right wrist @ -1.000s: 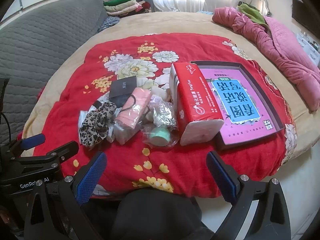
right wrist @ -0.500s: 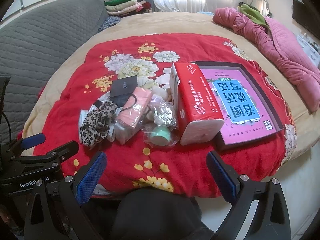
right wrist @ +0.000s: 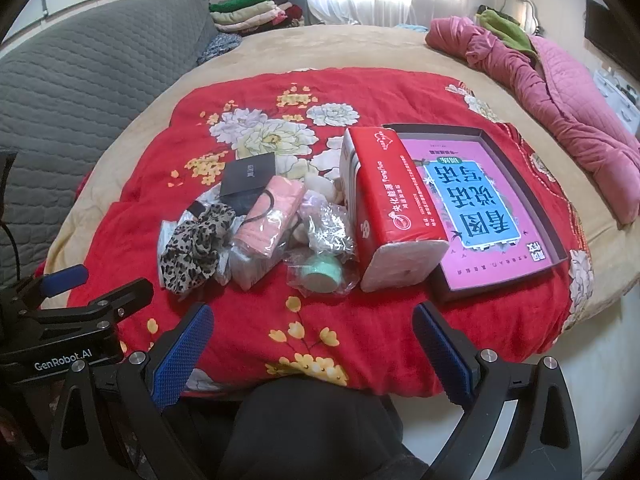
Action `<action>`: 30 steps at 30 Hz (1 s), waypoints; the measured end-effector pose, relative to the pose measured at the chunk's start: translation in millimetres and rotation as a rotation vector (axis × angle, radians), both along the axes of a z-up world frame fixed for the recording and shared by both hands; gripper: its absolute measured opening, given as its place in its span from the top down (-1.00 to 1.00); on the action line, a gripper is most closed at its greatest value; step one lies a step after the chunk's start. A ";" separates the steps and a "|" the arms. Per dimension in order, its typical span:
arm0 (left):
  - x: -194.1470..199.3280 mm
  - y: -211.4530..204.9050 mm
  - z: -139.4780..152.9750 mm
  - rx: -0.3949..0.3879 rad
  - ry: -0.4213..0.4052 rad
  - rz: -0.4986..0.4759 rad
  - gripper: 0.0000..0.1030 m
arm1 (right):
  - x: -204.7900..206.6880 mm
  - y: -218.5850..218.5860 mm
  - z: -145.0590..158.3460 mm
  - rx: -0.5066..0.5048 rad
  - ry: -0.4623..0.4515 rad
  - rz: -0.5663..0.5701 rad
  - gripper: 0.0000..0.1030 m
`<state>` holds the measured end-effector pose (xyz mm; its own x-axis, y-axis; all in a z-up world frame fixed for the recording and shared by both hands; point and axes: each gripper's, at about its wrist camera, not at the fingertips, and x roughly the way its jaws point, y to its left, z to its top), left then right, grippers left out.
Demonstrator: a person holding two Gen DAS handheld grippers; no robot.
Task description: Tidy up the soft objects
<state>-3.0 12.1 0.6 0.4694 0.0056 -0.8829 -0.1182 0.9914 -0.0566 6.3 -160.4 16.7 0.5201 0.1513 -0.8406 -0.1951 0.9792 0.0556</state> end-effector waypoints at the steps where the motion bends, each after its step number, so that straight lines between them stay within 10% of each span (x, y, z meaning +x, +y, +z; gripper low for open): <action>1: 0.2 0.6 0.1 -0.002 0.001 0.001 -0.95 | -0.2 -0.2 -0.1 0.000 -0.001 0.001 -0.94; 22: 14.5 35.2 -31.0 -0.160 0.079 -0.007 -0.95 | 11.3 1.7 -25.5 -0.010 0.052 -0.002 -0.94; 30: 51.2 20.3 -31.4 -0.129 0.056 -0.045 -0.55 | 19.1 -1.7 -36.4 -0.004 0.079 -0.018 -0.94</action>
